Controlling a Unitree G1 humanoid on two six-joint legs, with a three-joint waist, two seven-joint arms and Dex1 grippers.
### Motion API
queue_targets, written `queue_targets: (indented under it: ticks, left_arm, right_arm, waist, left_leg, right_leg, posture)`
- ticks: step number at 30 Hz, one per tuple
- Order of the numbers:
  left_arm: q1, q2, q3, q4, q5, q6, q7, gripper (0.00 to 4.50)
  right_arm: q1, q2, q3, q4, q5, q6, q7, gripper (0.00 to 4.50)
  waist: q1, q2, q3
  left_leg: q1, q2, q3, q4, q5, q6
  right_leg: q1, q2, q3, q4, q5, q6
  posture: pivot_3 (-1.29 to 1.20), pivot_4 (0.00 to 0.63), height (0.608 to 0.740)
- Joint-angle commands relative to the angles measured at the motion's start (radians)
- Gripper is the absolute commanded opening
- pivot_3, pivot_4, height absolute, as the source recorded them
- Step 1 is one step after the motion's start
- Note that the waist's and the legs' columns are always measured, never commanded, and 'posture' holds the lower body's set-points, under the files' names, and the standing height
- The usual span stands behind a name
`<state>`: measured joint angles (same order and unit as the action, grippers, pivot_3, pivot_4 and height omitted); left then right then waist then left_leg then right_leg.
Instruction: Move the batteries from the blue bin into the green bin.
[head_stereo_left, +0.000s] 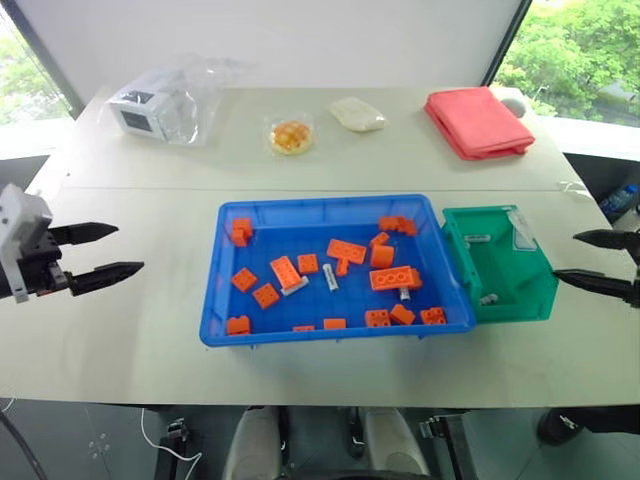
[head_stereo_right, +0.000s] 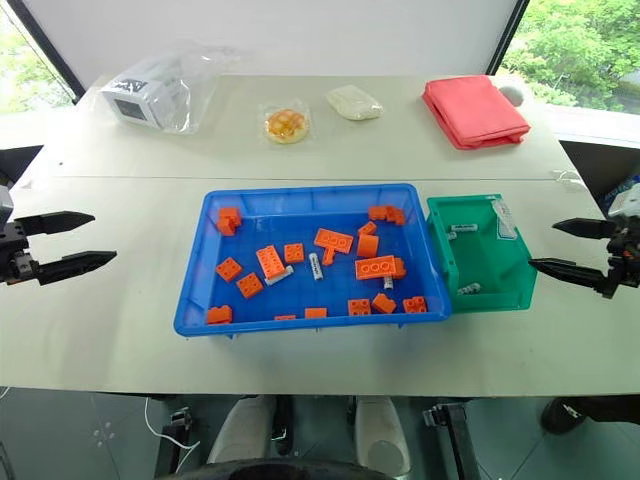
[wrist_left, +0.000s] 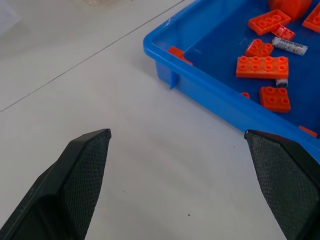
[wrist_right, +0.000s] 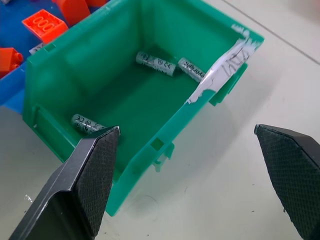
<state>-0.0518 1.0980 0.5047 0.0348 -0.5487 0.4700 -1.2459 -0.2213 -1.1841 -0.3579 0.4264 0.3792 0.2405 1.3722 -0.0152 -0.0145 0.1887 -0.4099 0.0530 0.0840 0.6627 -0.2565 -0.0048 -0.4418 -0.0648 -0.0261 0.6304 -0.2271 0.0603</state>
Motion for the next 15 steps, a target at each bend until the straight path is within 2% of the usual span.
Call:
queue_targets:
  ticks: [1,15]
  left_arm:
    - [0.009,0.005,0.055,-0.024,0.002,-0.017,0.012,4.50]
    - [-0.035,-0.029,0.039,-0.080,-0.046,0.053,0.097,4.50]
  right_arm:
    - [-0.052,-0.004,-0.002,0.016,0.002,-0.018,0.001,4.44]
    - [-0.160,0.003,0.045,0.122,-0.045,-0.056,-0.023,4.44]
  waist:
    - [0.001,0.000,0.000]
    - [0.001,0.000,0.000]
  left_leg:
    - [0.000,0.000,0.000,0.000,0.000,0.000]
    - [0.000,0.000,0.000,0.000,0.000,0.000]
  right_leg:
    - [0.000,0.000,0.000,0.000,0.000,0.000]
    - [0.001,0.001,0.000,0.000,0.000,0.000]
  posture:
    - [0.00,0.150,0.734]
    - [0.00,0.150,0.734]
